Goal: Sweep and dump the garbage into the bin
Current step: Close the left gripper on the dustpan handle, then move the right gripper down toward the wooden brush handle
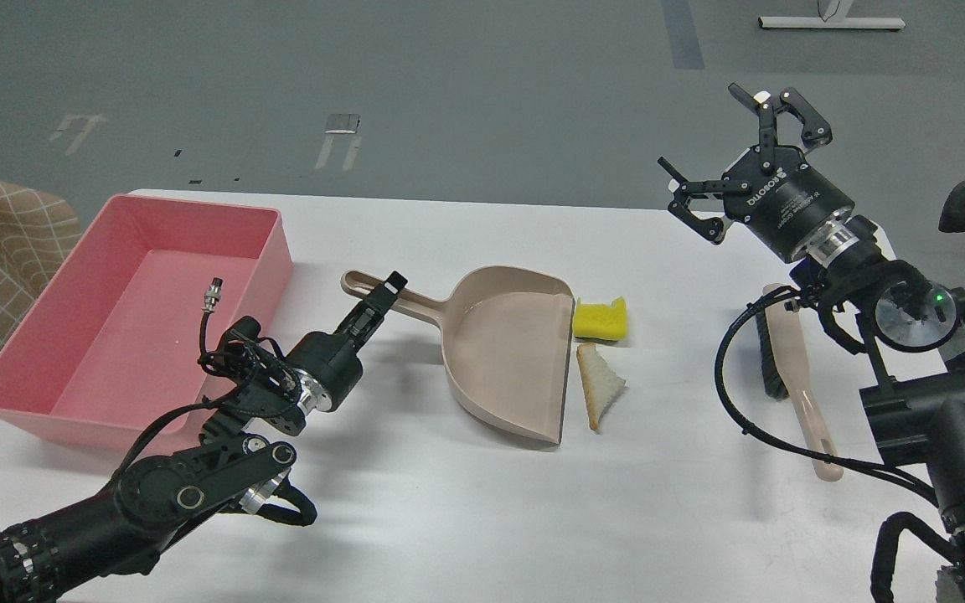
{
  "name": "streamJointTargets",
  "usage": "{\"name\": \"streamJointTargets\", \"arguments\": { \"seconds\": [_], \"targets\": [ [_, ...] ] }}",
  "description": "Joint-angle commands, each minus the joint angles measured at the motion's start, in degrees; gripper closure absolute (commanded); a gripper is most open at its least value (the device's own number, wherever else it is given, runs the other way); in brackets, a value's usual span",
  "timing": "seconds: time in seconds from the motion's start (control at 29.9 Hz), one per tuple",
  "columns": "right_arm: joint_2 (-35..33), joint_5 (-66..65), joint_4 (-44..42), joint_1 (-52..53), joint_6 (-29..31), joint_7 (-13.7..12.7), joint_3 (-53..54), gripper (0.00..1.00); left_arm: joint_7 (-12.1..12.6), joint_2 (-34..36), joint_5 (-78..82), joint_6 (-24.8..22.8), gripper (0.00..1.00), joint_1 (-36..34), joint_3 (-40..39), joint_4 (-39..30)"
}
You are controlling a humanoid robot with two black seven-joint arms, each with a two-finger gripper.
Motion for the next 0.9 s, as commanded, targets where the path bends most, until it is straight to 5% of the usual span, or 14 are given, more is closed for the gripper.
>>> {"name": "streamJointTargets", "arguments": {
  "seconds": [0.0, 0.87],
  "targets": [
    [-1.2, -0.8, 0.2, 0.2, 0.0, 0.0, -0.5, 0.00, 0.0, 0.2, 0.0, 0.3, 1.00, -0.2, 0.5, 0.0],
    [-30.7, -9.4, 3.8, 17.2, 0.0, 0.1, -46.2, 0.00, 0.0, 1.3, 0.0, 0.7, 1.00, -1.2, 0.5, -0.3]
  ]
}}
